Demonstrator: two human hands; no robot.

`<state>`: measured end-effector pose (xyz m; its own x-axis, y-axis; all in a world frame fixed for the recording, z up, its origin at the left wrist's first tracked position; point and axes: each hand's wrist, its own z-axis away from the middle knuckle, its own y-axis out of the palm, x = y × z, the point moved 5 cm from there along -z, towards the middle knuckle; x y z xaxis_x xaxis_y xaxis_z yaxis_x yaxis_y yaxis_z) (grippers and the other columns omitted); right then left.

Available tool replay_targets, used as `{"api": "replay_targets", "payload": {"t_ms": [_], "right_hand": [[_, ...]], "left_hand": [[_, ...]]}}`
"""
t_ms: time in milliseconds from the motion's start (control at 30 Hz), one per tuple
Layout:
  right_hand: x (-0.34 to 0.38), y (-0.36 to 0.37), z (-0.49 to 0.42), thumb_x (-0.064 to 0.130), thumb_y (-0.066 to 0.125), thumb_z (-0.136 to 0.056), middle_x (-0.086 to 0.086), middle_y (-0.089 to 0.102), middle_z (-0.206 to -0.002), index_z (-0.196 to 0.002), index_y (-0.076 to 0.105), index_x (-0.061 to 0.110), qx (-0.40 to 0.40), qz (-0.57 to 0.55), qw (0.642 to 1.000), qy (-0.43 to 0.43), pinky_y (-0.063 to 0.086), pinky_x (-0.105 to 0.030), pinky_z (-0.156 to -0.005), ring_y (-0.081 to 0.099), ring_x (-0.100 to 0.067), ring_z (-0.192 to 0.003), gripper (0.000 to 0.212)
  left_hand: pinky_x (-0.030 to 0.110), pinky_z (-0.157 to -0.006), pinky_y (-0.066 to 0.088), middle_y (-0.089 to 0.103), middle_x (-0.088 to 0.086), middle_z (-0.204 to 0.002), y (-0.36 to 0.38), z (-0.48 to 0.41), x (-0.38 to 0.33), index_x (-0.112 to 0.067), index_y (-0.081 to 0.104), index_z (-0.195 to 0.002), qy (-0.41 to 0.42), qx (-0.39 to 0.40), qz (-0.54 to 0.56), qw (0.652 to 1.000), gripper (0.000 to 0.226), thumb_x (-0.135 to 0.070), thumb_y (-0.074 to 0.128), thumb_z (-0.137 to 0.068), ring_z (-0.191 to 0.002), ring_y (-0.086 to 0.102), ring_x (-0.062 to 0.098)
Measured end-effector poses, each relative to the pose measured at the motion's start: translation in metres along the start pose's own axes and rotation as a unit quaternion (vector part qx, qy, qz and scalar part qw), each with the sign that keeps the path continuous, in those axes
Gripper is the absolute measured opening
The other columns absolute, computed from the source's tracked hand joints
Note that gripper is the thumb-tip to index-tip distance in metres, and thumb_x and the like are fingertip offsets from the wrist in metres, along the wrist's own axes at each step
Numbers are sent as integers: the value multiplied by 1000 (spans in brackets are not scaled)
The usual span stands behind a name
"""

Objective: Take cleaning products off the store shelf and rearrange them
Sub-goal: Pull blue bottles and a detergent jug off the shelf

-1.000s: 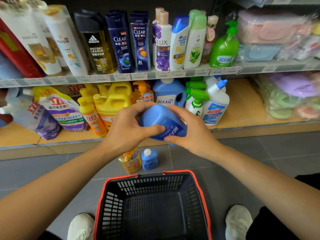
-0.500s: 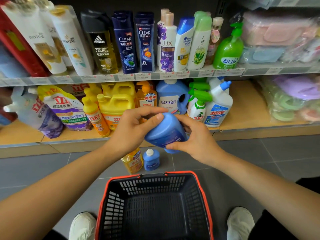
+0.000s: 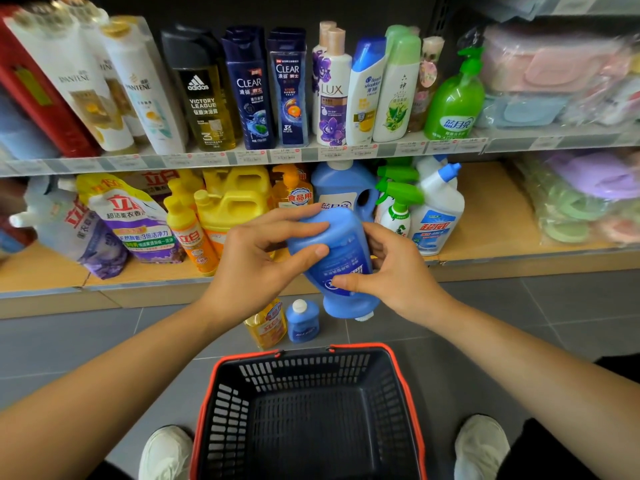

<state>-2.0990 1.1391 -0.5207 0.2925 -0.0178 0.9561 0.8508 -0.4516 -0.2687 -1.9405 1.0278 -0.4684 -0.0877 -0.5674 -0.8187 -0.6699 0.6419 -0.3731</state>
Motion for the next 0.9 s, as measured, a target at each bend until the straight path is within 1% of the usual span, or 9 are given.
{"api": "replay_targets", "payload": {"t_ms": [133, 200, 300, 467, 567, 667, 733, 800, 900], "right_hand": [[-2, 1, 0, 13, 89, -72, -2, 74, -114, -130, 54, 13, 20, -4, 1000, 19, 59, -46, -89, 72, -16, -101, 68], [-2, 2, 0, 16, 90, -71, -1, 74, -111, -127, 51, 15, 27, -6, 999, 22, 60, -43, -86, 73, -16, -98, 68], [1, 4, 1, 29, 88, -68, -1, 73, -114, -124, 50, 18, 24, -17, 999, 18, 60, -36, -84, 72, -13, -100, 69], [2, 4, 10, 42, 93, -62, 18, 52, -128, -125, 43, 33, 4, 67, 998, -17, 53, -20, -86, 59, -4, -110, 81], [5, 7, 21, 53, 93, -52, 7, 44, -126, -129, 40, 30, -16, 145, 986, -82, 40, -7, -90, 47, 5, -116, 96], [6, 7, 21, 31, 100, -52, -2, 42, -122, -125, 44, 22, -63, 176, 973, -132, 41, -12, -96, 44, 4, -119, 92], [3, 4, 17, 15, 99, -55, -4, 51, -120, -118, 50, 18, -66, 123, 986, -90, 50, -28, -90, 55, -11, -113, 80], [-1, 2, 16, 17, 97, -58, 2, 60, -118, -118, 55, 21, -44, 24, 998, -37, 54, -28, -84, 63, -17, -107, 73], [-5, -2, 13, 30, 88, -65, 5, 68, -115, -116, 64, 29, -42, -134, 990, 31, 58, -33, -80, 69, -24, -105, 57]], "left_hand": [[27, -83, 59, 68, -3, -127, 1, -7, 16, -20, 61, -135, -107, 49, 51, 992, 60, -27, 78, -78, -112, 67, 9], [23, -86, 55, 70, -6, -123, 5, -11, 22, -22, 61, -132, -144, 87, 95, 981, 57, -27, 76, -78, -113, 67, 6], [22, -85, 56, 74, -5, -117, 5, -14, 25, -21, 65, -124, -155, 84, 139, 975, 46, -27, 73, -79, -110, 69, 9], [24, -65, 58, 78, -5, -99, -6, -19, 34, -19, 69, -123, -226, -32, 171, 958, 35, -29, 70, -89, -89, 74, 10], [26, -62, 59, 78, -5, -89, -19, -22, 39, -25, 73, -112, -265, -107, 200, 937, 19, -29, 69, -93, -80, 74, 9], [24, -57, 58, 77, -6, -85, -22, -21, 43, -26, 76, -101, -295, -134, 221, 920, 12, -33, 70, -92, -72, 73, 8], [24, -57, 58, 77, -7, -85, -23, -20, 45, -26, 78, -92, -303, -132, 228, 916, 11, -33, 70, -93, -70, 71, 10], [25, -62, 58, 77, -7, -87, -27, -22, 46, -24, 79, -89, -299, -127, 256, 910, 12, -26, 68, -94, -69, 70, 16], [28, -76, 58, 74, -3, -101, -30, -24, 49, -26, 74, -113, -270, -77, 261, 924, 25, -13, 64, -95, -84, 69, 15]]}}
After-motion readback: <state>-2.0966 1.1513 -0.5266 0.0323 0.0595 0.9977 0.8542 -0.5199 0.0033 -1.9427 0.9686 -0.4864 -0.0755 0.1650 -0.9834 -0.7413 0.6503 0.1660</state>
